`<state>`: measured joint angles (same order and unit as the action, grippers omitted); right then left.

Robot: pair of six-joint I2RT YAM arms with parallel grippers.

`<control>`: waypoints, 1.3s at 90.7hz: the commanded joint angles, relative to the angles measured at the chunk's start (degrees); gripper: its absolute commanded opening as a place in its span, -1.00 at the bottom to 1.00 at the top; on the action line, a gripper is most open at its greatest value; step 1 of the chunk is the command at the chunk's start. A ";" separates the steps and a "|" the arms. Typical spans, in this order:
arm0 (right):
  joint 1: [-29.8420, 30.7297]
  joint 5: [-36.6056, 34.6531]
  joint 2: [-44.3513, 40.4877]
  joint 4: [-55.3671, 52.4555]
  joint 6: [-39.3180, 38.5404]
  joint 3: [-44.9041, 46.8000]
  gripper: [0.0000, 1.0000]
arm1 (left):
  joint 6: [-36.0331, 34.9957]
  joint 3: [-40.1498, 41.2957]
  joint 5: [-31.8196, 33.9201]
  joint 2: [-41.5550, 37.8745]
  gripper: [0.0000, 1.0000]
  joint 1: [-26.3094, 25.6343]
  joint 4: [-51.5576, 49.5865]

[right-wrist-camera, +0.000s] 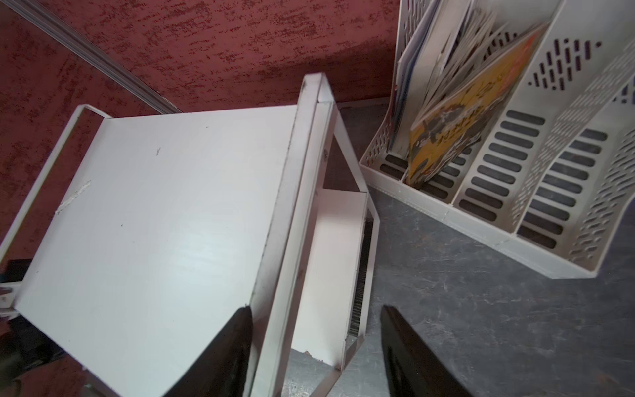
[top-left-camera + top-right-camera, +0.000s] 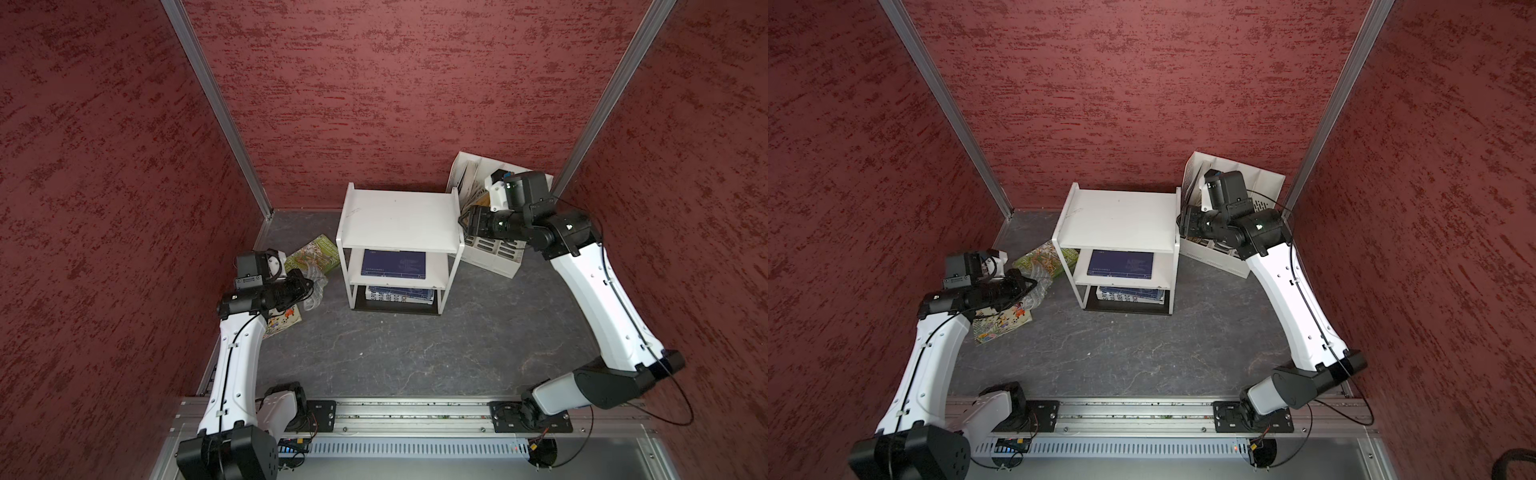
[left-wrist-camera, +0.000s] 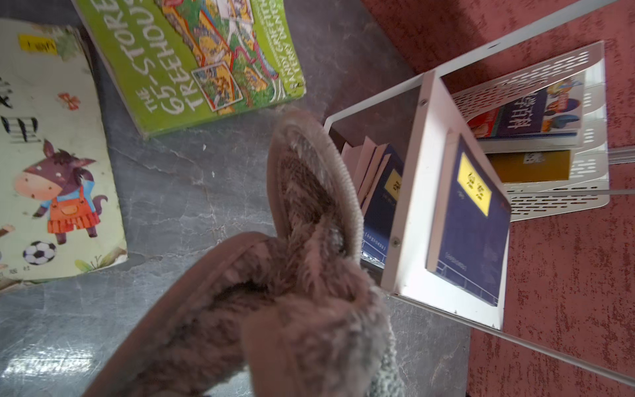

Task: Wipe the bookshelf clean with a cloth
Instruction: Hold the shelf at the center of the board, then wipe the dust from the shelf.

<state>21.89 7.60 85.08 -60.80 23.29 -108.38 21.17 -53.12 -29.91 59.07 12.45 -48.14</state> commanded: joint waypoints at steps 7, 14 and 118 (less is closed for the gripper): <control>-1.10 10.49 -0.89 2.88 4.81 3.57 -0.01 | -0.38 4.35 -3.05 5.45 -1.00 -1.48 5.24; -1.20 11.24 -0.89 3.45 5.63 4.44 -0.10 | -0.77 5.71 -3.81 9.44 -1.00 -2.65 6.86; -1.26 12.25 -1.36 5.32 7.05 6.47 -0.41 | 10.94 6.05 -17.98 19.00 -1.00 -10.74 20.49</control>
<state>20.69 19.94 84.09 -54.35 30.09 -103.15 28.40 -44.86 -40.40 81.65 2.59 -28.67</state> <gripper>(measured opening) 0.298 0.069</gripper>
